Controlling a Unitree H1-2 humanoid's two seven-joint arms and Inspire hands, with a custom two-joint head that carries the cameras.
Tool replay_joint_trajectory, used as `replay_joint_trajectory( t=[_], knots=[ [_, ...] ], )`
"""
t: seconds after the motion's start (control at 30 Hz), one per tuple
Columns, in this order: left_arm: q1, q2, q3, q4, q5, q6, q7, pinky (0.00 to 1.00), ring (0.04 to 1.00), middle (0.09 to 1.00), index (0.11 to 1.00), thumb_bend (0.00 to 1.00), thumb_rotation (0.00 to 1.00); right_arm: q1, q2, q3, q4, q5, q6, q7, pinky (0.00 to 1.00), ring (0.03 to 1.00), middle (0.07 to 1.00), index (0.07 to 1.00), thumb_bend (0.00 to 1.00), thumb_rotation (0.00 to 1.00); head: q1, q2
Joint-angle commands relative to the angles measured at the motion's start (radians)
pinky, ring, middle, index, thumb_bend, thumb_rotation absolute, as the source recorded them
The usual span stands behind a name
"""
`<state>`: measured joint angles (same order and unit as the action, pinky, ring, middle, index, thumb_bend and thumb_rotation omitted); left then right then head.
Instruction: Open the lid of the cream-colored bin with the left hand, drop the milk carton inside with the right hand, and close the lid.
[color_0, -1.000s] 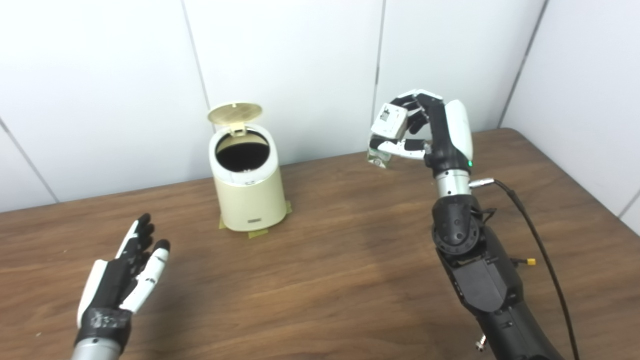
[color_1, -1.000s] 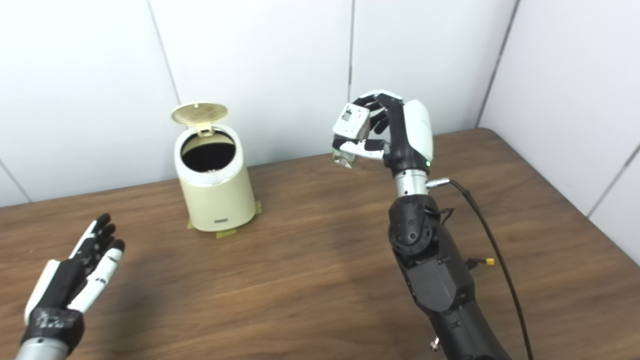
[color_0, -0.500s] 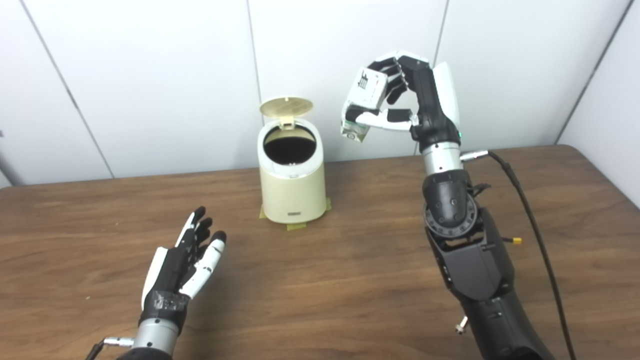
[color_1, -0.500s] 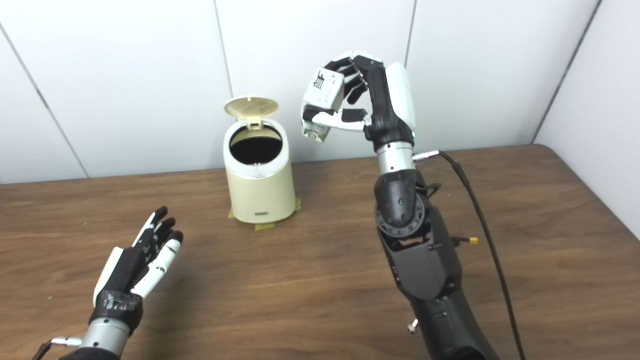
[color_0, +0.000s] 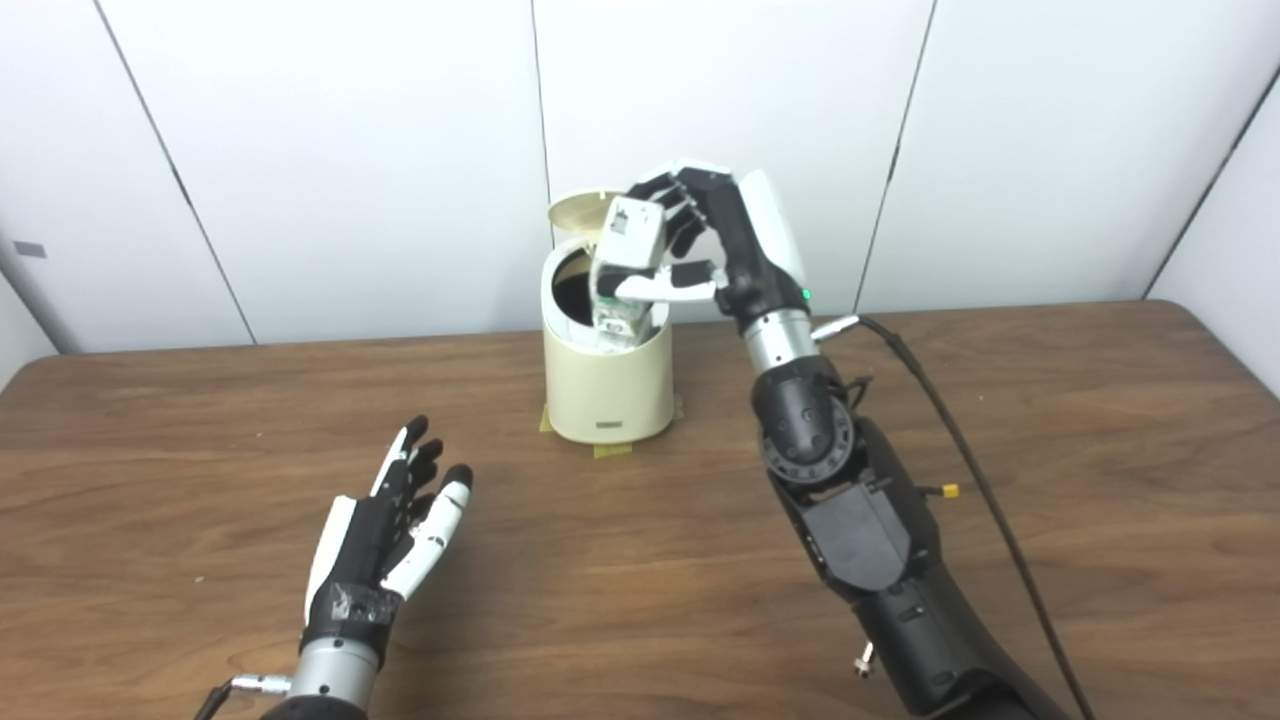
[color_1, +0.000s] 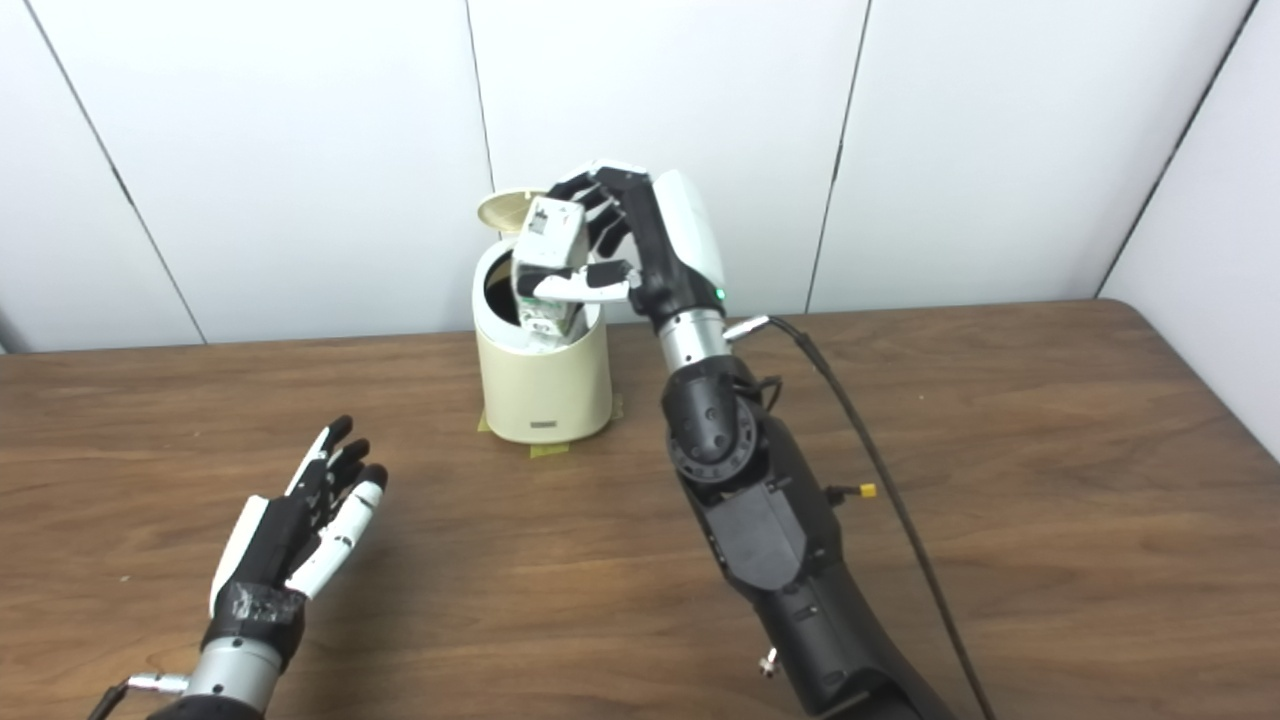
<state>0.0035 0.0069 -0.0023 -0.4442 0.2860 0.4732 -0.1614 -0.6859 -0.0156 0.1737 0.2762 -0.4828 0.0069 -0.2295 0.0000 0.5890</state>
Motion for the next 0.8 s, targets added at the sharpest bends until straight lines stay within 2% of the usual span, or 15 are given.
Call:
replay_joint_trajectory(
  t=[0.0,0.1,0.37,0.77],
  knots=[
    [-0.019,-0.001,-0.008,-0.039,0.001,-0.009,0.019,0.90,0.946,0.946,1.000,0.37,0.60,-0.091,0.007,-0.001,0.004,0.012,-0.087,-0.023,0.34,0.396,0.493,0.502,0.52,0.00,0.003,0.000],
    [-0.016,-0.003,-0.015,-0.042,0.005,-0.008,0.026,0.91,0.949,0.946,1.000,0.38,0.60,-0.115,0.010,0.001,0.069,0.013,-0.132,-0.037,0.34,0.397,0.498,0.503,0.52,0.00,0.007,-0.001],
    [-0.005,-0.012,-0.033,-0.053,0.008,-0.008,0.045,0.91,0.950,0.946,1.000,0.38,0.59,-0.154,0.011,-0.012,0.174,0.032,-0.194,-0.055,0.34,0.390,0.490,0.510,0.52,0.00,0.018,-0.003],
    [0.019,-0.008,-0.060,-0.059,0.002,-0.030,0.063,0.94,0.959,0.949,0.993,0.43,0.64,-0.169,0.010,-0.022,0.231,0.030,-0.233,-0.112,0.35,0.392,0.497,0.511,0.52,0.00,0.034,-0.002]
  ],
)
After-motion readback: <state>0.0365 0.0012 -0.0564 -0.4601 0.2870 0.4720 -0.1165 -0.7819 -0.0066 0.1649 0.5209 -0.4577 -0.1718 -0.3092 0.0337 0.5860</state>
